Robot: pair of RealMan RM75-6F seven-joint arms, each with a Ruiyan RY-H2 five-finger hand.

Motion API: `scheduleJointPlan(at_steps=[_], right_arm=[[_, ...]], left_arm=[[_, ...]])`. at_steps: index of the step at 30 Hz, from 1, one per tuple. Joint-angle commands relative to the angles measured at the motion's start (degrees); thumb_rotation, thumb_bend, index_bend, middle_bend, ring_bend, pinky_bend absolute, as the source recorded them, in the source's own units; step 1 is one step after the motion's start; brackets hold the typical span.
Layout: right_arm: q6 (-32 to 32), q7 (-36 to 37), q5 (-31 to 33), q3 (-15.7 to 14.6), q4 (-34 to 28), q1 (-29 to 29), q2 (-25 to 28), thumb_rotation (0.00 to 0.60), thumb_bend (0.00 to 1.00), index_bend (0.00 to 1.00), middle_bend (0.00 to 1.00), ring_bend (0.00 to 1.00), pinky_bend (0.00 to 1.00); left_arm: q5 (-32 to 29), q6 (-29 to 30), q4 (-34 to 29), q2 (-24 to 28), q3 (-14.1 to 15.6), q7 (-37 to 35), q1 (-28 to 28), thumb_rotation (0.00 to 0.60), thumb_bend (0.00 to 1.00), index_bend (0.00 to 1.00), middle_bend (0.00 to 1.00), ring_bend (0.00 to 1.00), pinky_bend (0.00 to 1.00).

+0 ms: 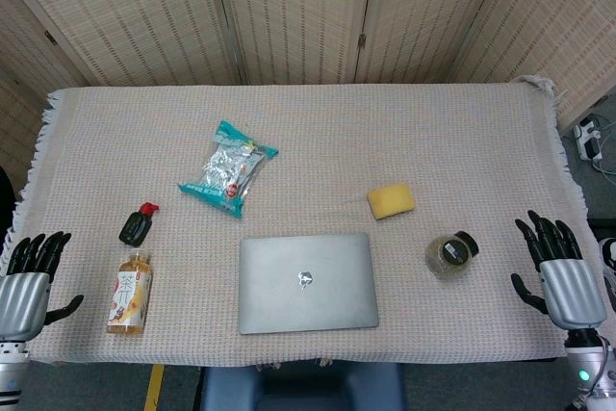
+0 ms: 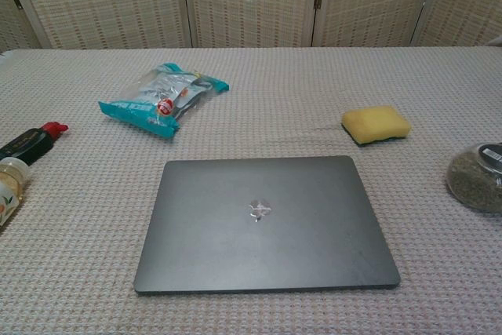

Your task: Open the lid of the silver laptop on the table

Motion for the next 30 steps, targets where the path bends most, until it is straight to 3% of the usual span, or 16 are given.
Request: scheduleJointPlan(at_steps=[1, 18, 30], right_arm=[[-0.1, 0.4, 0.0, 0.0, -0.3, 0.1, 0.1, 0.600, 0.38, 0.00, 0.00, 0.05, 0.00], [-1.2, 3.4, -5.7, -2.0, -0.2, 1.8, 0.3, 0.600, 0.38, 0.00, 0.00, 0.06, 0.00], [-13.3, 1.1, -14.8, -4.7, -4.2, 11.4, -1.1, 0.600, 0.38, 0.00, 0.00, 0.06, 0.00]], left_arm=[[1.0, 0.7, 1.0, -0.7, 0.0, -0.7, -0.1, 0.600, 0.23, 0.09, 0.11, 0.08, 0.00], [2.7, 0.9, 0.6, -0.3, 0.6, -1.4, -0.3, 0.600, 0.23, 0.13, 0.12, 0.09, 0.00], [5.5, 1.4, 1.4, -0.4, 1.6, -3.2, -0.6, 0.600, 0.23, 0.14, 0.12, 0.10, 0.00]])
